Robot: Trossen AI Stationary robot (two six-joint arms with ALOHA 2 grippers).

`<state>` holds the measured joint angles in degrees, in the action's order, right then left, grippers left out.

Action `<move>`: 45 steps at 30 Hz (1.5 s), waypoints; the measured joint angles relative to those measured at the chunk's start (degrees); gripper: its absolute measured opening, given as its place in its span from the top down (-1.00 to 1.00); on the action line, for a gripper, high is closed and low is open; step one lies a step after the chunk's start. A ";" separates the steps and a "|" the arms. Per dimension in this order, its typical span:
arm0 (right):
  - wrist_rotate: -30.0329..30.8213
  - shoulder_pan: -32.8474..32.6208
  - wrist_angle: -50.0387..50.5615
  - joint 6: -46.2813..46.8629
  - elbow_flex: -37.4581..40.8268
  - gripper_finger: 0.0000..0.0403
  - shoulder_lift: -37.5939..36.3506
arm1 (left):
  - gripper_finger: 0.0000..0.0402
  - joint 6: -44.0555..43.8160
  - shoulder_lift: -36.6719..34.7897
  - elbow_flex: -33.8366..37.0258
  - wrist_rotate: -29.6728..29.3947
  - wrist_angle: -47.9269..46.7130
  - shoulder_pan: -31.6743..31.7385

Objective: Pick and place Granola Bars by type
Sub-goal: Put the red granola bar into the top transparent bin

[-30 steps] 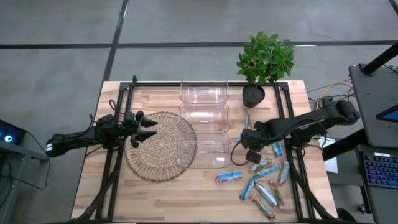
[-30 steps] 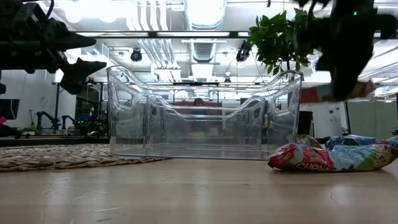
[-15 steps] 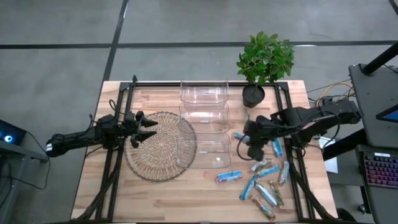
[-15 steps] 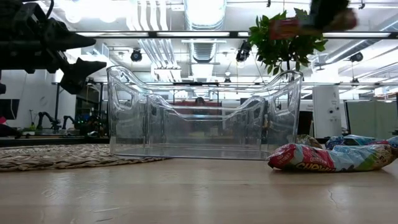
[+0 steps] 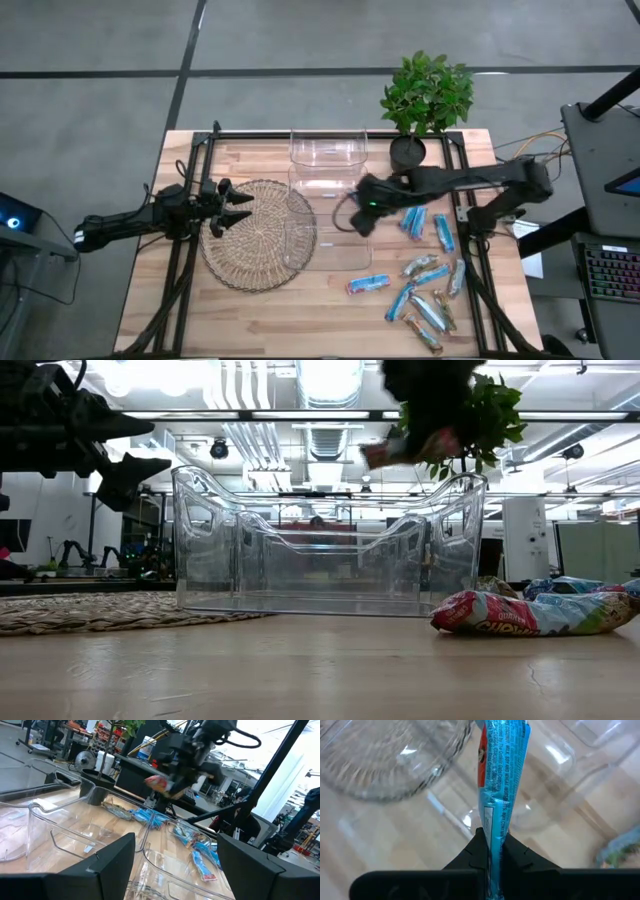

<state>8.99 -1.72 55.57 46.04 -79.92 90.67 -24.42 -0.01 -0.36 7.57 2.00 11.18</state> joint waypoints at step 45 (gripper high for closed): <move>16.96 24.77 17.93 9.08 -49.59 0.94 45.98 | -0.30 0.01 0.00 0.00 -0.02 0.04 0.01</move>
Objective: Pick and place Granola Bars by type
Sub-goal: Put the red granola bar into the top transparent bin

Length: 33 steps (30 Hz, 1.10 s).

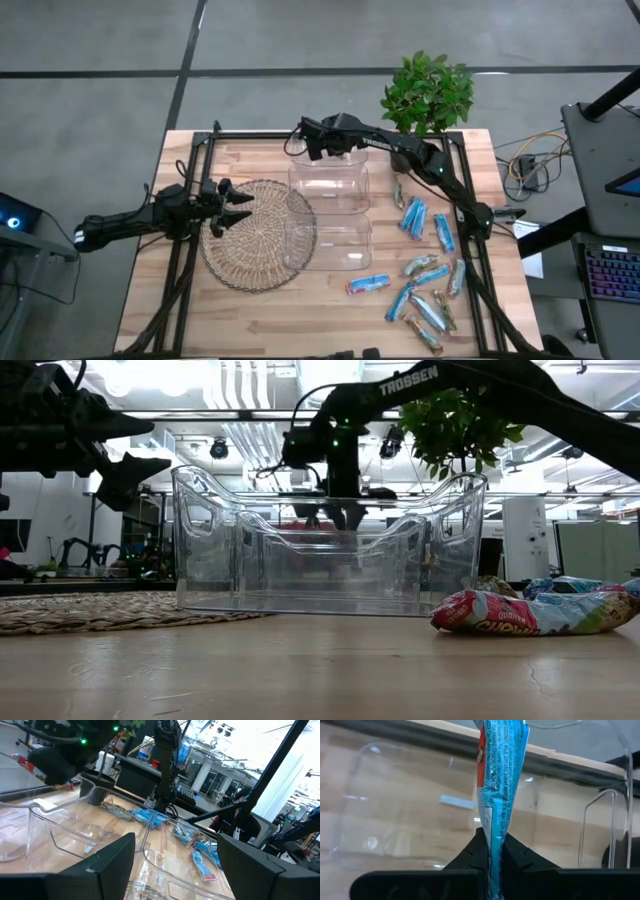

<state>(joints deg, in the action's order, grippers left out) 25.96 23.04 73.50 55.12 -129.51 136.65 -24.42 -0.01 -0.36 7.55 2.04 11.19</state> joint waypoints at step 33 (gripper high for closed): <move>2.51 0.81 0.75 3.82 9.94 0.79 -0.26 | -0.30 0.01 0.00 0.00 0.00 0.02 0.00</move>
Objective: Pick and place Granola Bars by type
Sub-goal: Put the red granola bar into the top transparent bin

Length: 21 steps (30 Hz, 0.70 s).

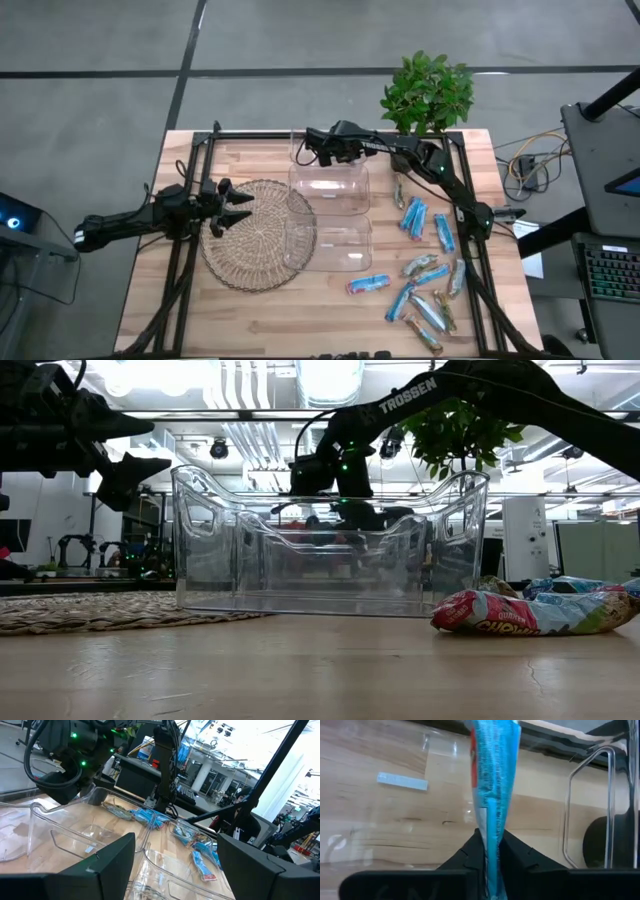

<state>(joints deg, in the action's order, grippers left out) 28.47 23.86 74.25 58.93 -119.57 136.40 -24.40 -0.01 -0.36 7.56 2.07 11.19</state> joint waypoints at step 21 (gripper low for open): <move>1.28 -0.81 1.08 -13.48 -8.11 0.25 -2.26 | -0.30 0.00 0.00 0.00 0.01 0.00 0.00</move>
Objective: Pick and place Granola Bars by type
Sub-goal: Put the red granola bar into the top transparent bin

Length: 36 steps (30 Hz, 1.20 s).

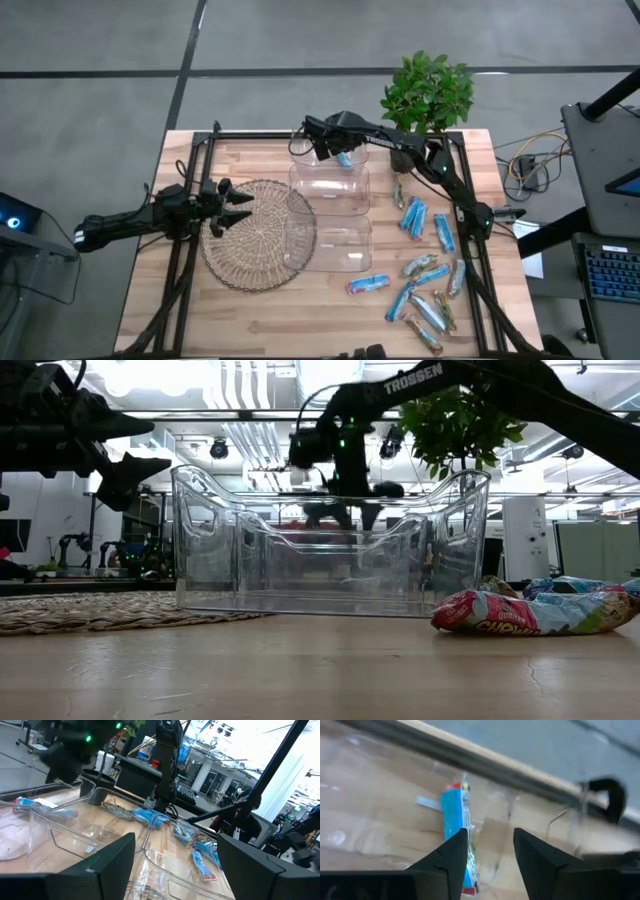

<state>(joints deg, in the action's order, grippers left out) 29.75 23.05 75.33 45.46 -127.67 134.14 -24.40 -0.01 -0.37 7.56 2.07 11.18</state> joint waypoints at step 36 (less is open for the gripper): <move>-5.85 -31.54 14.71 -36.68 3.78 -0.67 -15.96 | -0.30 0.00 0.26 0.00 -0.14 0.00 0.00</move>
<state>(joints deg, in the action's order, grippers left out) 23.90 -8.50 90.04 8.77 -123.89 118.17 -24.40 0.25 -0.36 7.42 2.07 11.18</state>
